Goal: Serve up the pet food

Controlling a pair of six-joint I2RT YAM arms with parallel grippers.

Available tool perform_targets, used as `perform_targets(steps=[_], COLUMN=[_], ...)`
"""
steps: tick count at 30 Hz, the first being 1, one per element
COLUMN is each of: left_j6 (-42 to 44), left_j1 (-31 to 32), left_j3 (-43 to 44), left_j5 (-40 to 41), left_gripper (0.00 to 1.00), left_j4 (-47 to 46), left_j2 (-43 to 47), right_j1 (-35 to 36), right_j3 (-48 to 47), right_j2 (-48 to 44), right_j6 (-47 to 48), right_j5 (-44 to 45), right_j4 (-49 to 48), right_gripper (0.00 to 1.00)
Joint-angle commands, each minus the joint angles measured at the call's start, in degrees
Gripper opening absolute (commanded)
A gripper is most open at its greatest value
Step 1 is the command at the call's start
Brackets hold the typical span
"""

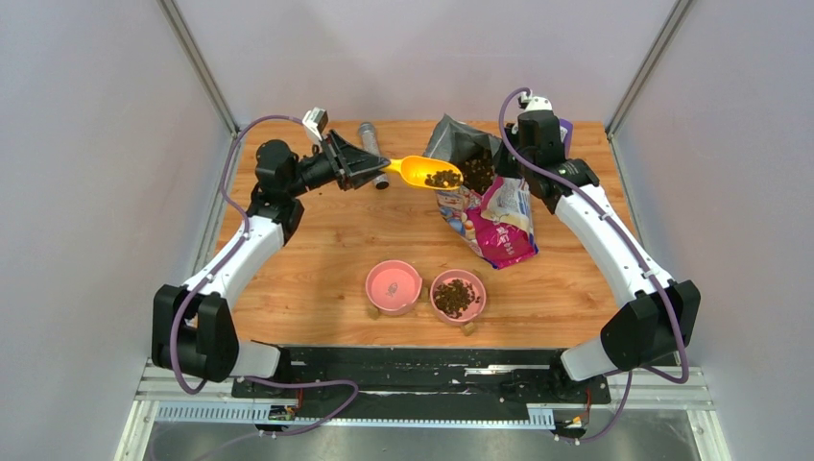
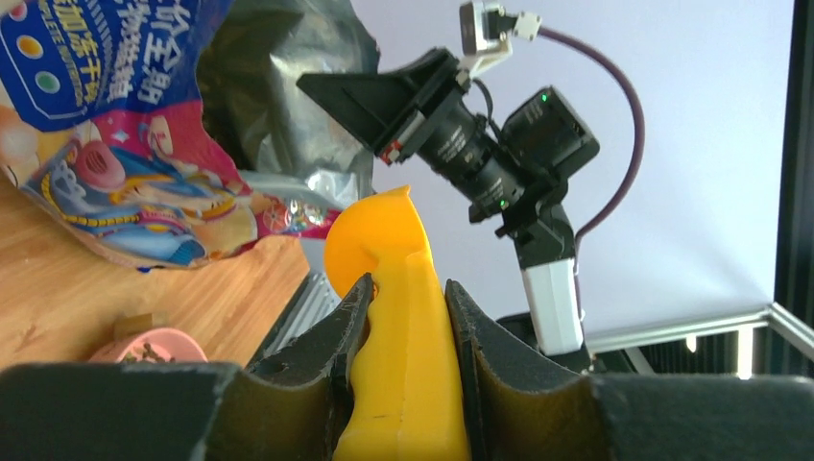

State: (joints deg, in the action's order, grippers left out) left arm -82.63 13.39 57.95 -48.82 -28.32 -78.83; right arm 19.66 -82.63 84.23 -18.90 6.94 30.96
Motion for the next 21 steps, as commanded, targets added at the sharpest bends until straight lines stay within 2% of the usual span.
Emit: perform_targets(steps=[1, 4, 8, 15, 21], left_j6=[2.21, 5.73, 12.99, 19.76, 24.78], left_j1=[-0.29, -0.21, -0.17, 0.86, 6.66], left_j3=[-2.37, -4.62, -8.27, -14.94, -17.34], left_j5=[-5.44, -7.46, -8.12, -8.18, -5.67], left_gripper=[0.00, 0.00, 0.00, 0.00, 0.00], left_j4=[-1.49, 1.65, 11.20, 16.18, 17.76], left_j2=[4.33, 6.92, 10.58, 12.64, 9.43], right_j1=[-0.41, -0.41, -0.42, -0.49, -0.50], right_j3=[-2.90, -3.21, -3.43, -2.89, -2.13], right_j2=[-0.90, -0.57, 0.00, 0.18, -0.40], right_j6=[1.26, 1.73, 1.92, 1.87, 1.49], right_j5=[0.32, 0.22, 0.09, 0.06, -0.22], right_j4=[1.67, 2.04, 2.09, 2.22, 2.44], right_gripper=[0.00, 0.00, 0.00, 0.00, 0.00])
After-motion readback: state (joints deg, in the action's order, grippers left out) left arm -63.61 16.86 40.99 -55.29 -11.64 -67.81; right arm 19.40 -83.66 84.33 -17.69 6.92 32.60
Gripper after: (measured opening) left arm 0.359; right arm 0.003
